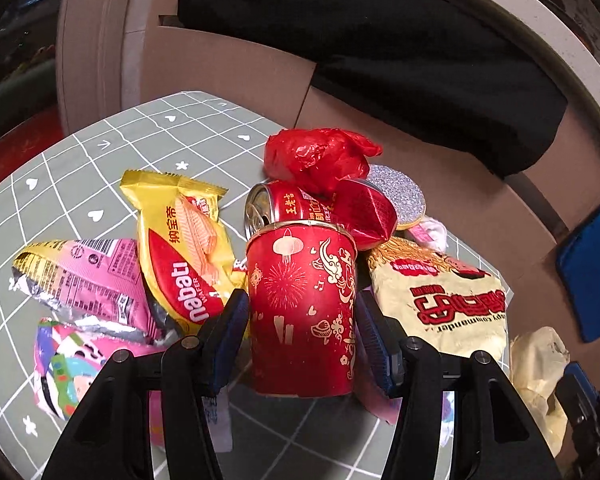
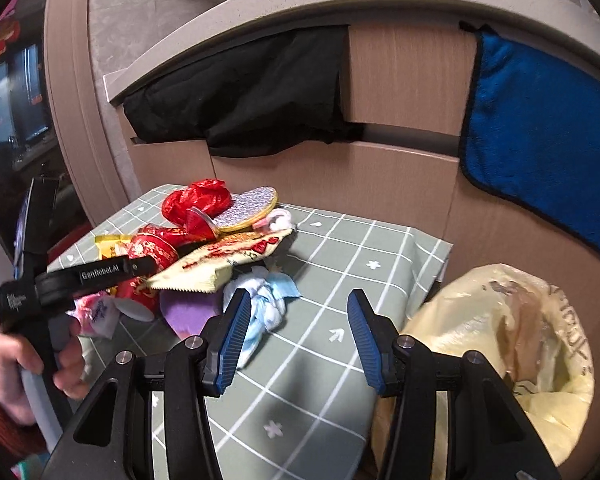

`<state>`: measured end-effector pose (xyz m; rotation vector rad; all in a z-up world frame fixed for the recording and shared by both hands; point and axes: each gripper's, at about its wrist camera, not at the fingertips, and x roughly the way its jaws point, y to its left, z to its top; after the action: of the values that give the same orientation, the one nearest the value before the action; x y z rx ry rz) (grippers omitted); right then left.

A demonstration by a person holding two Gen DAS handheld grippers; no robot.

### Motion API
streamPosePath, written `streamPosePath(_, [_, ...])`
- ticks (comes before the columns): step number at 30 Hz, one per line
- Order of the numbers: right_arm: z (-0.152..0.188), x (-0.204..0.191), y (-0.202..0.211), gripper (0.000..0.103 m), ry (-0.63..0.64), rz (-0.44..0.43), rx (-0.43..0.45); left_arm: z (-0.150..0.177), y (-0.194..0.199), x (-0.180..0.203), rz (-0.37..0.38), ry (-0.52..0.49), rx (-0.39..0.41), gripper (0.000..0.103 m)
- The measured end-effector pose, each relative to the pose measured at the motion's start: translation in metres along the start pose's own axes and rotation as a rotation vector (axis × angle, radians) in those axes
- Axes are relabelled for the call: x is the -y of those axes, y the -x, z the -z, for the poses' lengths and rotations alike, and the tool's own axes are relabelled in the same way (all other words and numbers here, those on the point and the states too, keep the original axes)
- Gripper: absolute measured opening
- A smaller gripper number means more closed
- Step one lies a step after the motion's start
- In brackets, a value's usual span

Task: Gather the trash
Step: 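Grasp the red paper cup with the left gripper while right gripper approaches pink tissue pack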

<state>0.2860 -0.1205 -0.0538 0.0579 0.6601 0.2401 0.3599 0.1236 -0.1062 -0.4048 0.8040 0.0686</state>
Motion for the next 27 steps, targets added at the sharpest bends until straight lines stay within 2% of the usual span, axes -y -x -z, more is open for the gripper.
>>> streamPosePath(4, [-0.012, -0.009, -0.013, 0.048, -0.005, -0.03, -0.016, -0.001, -0.007, -0.007, 0.038, 0.028, -0.051, 0.059])
streamPosePath(8, [-0.025, -0.018, -0.026, 0.048, -0.008, -0.042, -0.034, 0.0, 0.004, -0.007, 0.002, -0.051, -0.047, 0.054])
streamPosePath(10, [-0.029, -0.021, -0.029, 0.048, -0.005, -0.054, -0.041, 0.002, 0.013, -0.012, 0.012, -0.075, -0.046, 0.052])
streamPosePath(14, [-0.034, -0.033, -0.03, 0.048, 0.032, -0.057, -0.04, 0.008, 0.041, -0.029, 0.064, -0.084, -0.055, 0.051])
streamPosePath(17, [-0.035, -0.045, -0.029, 0.048, 0.057, -0.079, -0.04, 0.013, 0.076, -0.045, 0.13, -0.073, -0.022, 0.051])
streamPosePath(19, [-0.035, -0.061, -0.027, 0.048, 0.105, -0.101, -0.04, 0.013, 0.106, -0.063, 0.165, -0.05, 0.03, 0.051])
streamPosePath(21, [-0.033, -0.08, -0.026, 0.048, 0.158, -0.132, -0.045, 0.01, 0.129, -0.08, 0.152, -0.023, 0.092, 0.051])
streamPosePath(23, [-0.03, -0.099, -0.027, 0.048, 0.207, -0.183, -0.06, 0.005, 0.15, -0.104, 0.097, 0.023, 0.168, 0.052])
streamPosePath(27, [-0.019, -0.146, -0.038, 0.047, 0.317, -0.324, -0.105, -0.006, 0.168, -0.143, -0.014, 0.086, 0.226, 0.052])
